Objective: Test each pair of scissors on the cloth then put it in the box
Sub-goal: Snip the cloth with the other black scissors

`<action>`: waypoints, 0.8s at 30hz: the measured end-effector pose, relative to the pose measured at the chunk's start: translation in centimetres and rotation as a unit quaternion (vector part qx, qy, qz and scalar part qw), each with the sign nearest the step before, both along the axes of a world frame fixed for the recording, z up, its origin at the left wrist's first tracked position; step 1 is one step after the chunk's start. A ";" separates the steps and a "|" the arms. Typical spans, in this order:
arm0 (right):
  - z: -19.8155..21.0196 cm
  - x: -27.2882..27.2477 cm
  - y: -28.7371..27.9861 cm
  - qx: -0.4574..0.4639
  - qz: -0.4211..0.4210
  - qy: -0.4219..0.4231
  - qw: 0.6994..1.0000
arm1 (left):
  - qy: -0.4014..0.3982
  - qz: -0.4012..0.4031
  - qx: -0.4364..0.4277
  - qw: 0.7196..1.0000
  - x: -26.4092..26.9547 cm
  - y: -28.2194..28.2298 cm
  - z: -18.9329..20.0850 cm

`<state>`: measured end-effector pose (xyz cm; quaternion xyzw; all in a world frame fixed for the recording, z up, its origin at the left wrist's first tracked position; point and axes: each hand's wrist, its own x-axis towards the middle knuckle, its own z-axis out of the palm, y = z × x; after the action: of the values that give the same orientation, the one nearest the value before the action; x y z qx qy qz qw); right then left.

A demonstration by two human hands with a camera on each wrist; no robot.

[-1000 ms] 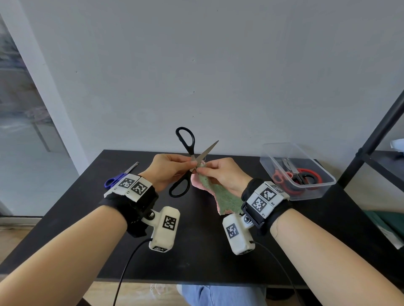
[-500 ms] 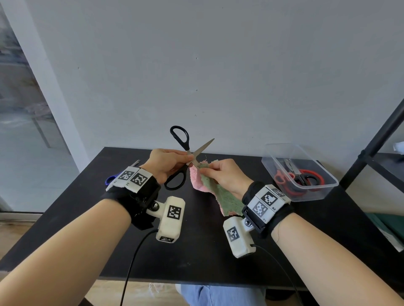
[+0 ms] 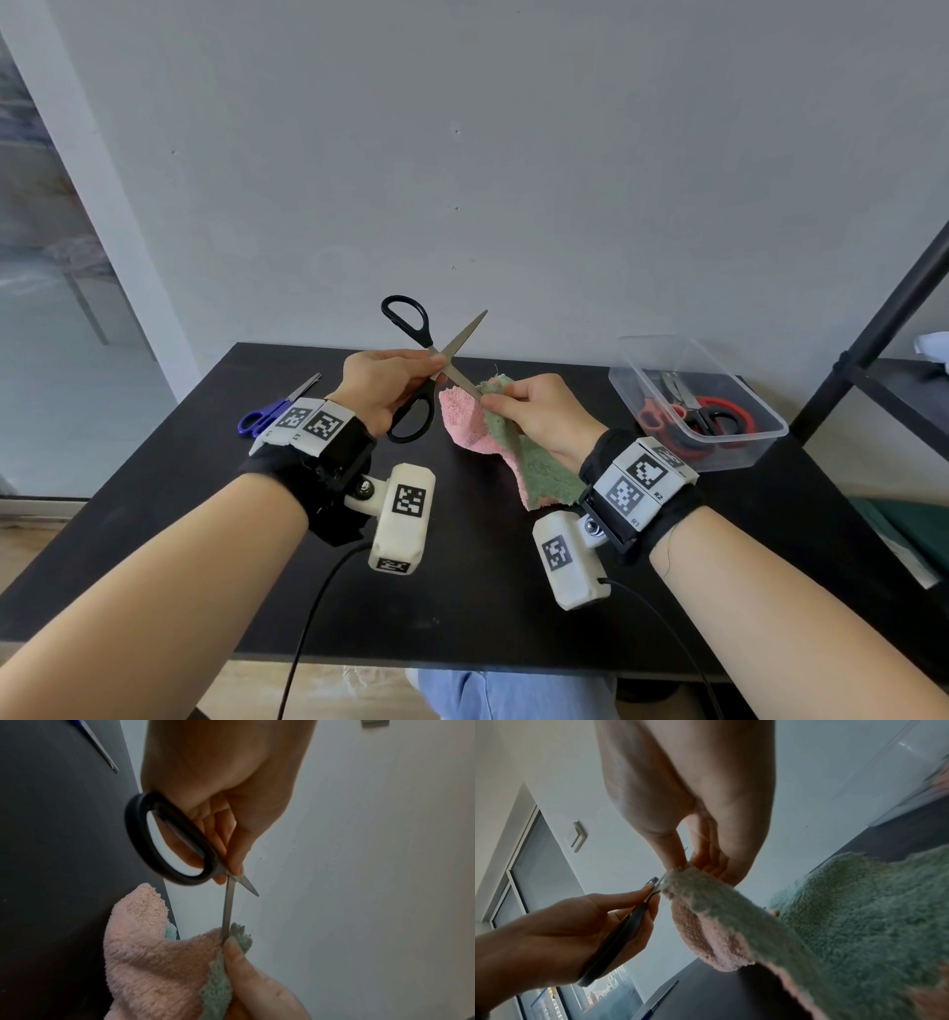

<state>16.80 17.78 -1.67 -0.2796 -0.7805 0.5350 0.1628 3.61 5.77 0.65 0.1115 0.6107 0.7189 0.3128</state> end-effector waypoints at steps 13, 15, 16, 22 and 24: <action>0.7 1.5 1.4 0.029 0.017 -0.026 0.999 | -0.002 0.016 0.023 1.000 -0.3 0.1 0.1; 0.6 2.2 2.0 0.025 0.012 -0.017 0.999 | -0.001 0.034 0.029 0.999 -1.4 -0.6 0.4; 0.5 2.6 2.4 0.026 0.005 -0.007 1.000 | 0.004 0.026 0.023 0.999 -2.0 -1.0 0.5; 1.2 2.9 3.2 0.005 -0.024 0.052 0.998 | 0.058 -0.101 -0.067 0.991 -2.7 -2.4 1.1; 1.5 2.4 3.3 0.020 -0.032 0.062 0.997 | 0.080 -0.138 -0.094 0.983 -2.5 -2.6 1.5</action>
<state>19.22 21.07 -0.16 -0.2677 -0.7703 0.5296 0.2334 1.13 3.17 2.11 0.2218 0.6772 0.5971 0.3684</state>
